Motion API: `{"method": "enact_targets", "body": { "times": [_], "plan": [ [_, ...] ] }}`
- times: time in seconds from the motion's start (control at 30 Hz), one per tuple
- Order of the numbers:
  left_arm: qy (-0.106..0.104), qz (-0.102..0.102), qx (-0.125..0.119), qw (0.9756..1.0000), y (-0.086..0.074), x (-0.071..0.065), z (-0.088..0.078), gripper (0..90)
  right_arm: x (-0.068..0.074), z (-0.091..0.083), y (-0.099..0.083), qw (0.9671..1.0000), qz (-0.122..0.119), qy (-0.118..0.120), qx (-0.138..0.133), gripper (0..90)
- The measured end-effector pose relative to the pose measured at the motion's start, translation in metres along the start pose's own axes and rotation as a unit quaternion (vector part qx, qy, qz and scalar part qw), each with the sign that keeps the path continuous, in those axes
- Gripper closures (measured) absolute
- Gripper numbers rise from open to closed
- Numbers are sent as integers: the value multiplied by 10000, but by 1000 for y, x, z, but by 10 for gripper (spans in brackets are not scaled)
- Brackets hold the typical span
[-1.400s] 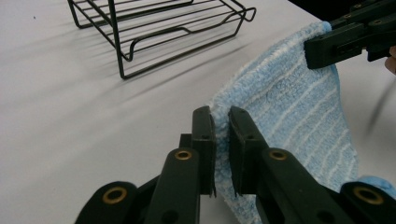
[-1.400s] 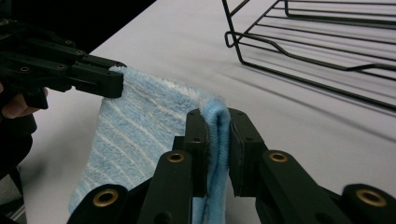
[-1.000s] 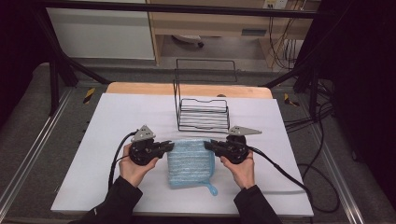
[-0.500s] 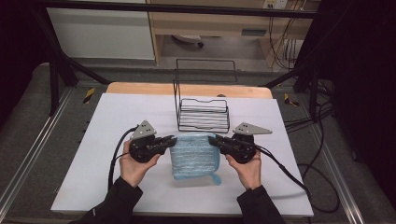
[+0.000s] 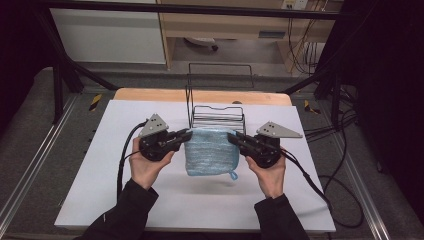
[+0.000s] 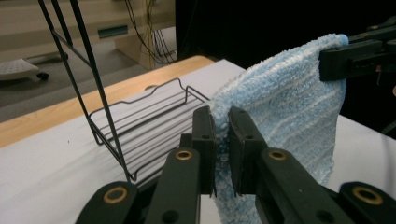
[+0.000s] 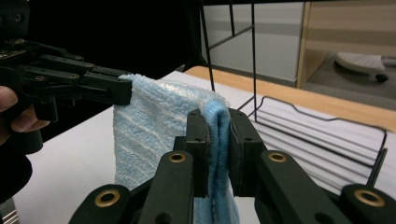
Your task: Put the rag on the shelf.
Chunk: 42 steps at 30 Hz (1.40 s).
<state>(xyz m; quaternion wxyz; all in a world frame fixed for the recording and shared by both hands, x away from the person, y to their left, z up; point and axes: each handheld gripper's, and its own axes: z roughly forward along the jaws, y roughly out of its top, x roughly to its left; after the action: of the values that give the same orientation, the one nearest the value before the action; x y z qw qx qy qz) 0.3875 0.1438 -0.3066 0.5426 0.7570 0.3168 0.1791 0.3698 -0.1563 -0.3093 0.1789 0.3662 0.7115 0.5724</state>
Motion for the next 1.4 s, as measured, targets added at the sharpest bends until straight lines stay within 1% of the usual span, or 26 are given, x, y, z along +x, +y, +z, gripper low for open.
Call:
{"method": "enact_targets", "body": {
  "times": [0.27, 0.4, 0.53, 0.67, 0.73, 1.0, 1.13, 1.27, 1.4],
  "plan": [
    [64, -13, -313, 9995, 20, 1, 3, 821, 0, -4, 16, 9991, -140, -215, -338, 807],
    [74, -2, -482, 9988, 31, 1, 1, 822, 1, -6, 25, 9983, -172, -233, -502, 807],
    [67, 44, -603, 9981, 40, 1, 0, 822, 0, -9, 34, 9972, -220, -289, -656, 807],
    [69, 50, -760, 9971, 50, 1, 0, 823, 0, -11, 44, 9956, -248, -358, -831, 808],
    [83, 57, -815, 9966, 54, 1, 0, 824, 0, -12, 49, 9947, -299, -409, -893, 809],
    [102, 57, -1134, 9935, 72, 2, 3, 825, 0, -14, 68, 9910, -423, -555, -1144, 810],
    [95, 85, -1289, 9916, 81, 2, 3, 825, 1, -15, 79, 9885, -548, -641, -1254, 810],
    [106, 70, -1428, 9897, 88, 4, 2, 825, 2, -15, 88, 9868, -587, -654, -1362, 811],
    [150, 104, -1557, 9876, 98, 5, 0, 825, 2, -15, 98, 9850, -590, -653, -1482, 811]
  ]
}}
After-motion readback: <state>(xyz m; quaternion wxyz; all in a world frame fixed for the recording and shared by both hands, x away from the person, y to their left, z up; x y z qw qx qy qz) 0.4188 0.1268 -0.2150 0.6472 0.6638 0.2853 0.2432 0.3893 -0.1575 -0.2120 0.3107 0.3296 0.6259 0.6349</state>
